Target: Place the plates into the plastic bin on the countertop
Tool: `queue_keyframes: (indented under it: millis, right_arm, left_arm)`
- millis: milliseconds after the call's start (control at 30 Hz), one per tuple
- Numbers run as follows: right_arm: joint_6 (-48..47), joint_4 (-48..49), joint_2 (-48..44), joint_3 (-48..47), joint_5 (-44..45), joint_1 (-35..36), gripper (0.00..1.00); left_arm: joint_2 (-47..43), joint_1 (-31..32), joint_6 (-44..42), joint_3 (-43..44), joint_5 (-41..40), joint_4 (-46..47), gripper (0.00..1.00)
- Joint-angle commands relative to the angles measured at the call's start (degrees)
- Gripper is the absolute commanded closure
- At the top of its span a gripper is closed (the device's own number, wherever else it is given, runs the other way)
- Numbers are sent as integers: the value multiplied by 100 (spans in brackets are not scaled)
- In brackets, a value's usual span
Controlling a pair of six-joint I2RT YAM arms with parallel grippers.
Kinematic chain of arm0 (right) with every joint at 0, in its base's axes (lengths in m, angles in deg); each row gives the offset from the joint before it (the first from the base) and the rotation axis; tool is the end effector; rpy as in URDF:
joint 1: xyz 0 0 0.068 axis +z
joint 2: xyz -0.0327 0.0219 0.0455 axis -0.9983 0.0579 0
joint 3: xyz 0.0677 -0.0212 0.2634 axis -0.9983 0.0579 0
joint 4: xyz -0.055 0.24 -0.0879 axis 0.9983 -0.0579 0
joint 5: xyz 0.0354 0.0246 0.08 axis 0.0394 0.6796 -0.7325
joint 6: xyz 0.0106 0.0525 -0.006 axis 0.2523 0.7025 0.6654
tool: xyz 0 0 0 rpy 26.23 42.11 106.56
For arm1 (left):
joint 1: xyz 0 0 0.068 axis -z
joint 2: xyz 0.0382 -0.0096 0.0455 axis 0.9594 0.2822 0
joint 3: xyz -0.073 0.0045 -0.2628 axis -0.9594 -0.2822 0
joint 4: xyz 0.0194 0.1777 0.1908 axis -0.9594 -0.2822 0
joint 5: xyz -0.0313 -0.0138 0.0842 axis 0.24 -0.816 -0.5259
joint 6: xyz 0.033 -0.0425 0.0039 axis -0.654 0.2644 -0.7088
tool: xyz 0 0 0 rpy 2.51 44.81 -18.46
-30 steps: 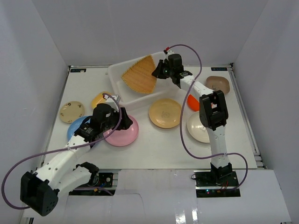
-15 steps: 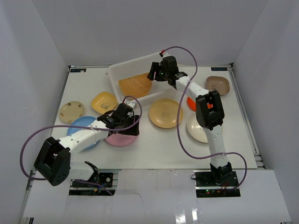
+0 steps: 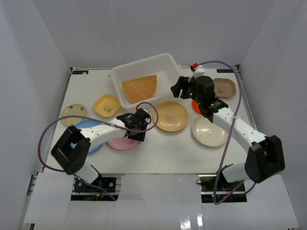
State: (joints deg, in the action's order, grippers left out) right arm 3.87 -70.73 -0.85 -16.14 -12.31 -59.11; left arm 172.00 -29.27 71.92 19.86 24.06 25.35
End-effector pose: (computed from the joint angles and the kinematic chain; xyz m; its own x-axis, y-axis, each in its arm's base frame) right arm 0.3175 0.1658 0.3410 -0.3077 0.2034 -0.9295 -0.3861 0.8662 0.3173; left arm 0.2065 -0.1936 0.1842 -0.8891 0.2300 -0.3957 0.2643 0.9639 -0.0337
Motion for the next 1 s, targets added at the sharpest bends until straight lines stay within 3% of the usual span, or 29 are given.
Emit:
queue_keyframes:
  millis: [0,133,167,267,633,800,967]
  right_arm:
    - [-108,115,-751,1434,688,20,32]
    - [-151,-506,-1665,2507,882,29,33]
    - [-178,-623,-1789,2614,960,38,33]
    - [-213,-1124,-2211,3080,1355,38,33]
    - [-143,-1828,-2618,3784,1665,38,36]
    - [-64,-1671,-2353,3959,1339,55,42]
    - [-11,-1406,-2204,4092,1207,90,50]
  left_arm:
    - [117,40,53,299,-596,-229,53]
    - [293,75,114,273,-772,-274,67]
    - [346,84,123,255,-825,-274,80]
    - [399,154,123,237,-1001,-326,100]
    - [-681,559,177,1062,-299,-203,100]
    - [-718,550,-201,2424,-500,-212,100]
    - [292,523,-824,4199,-842,-502,100]
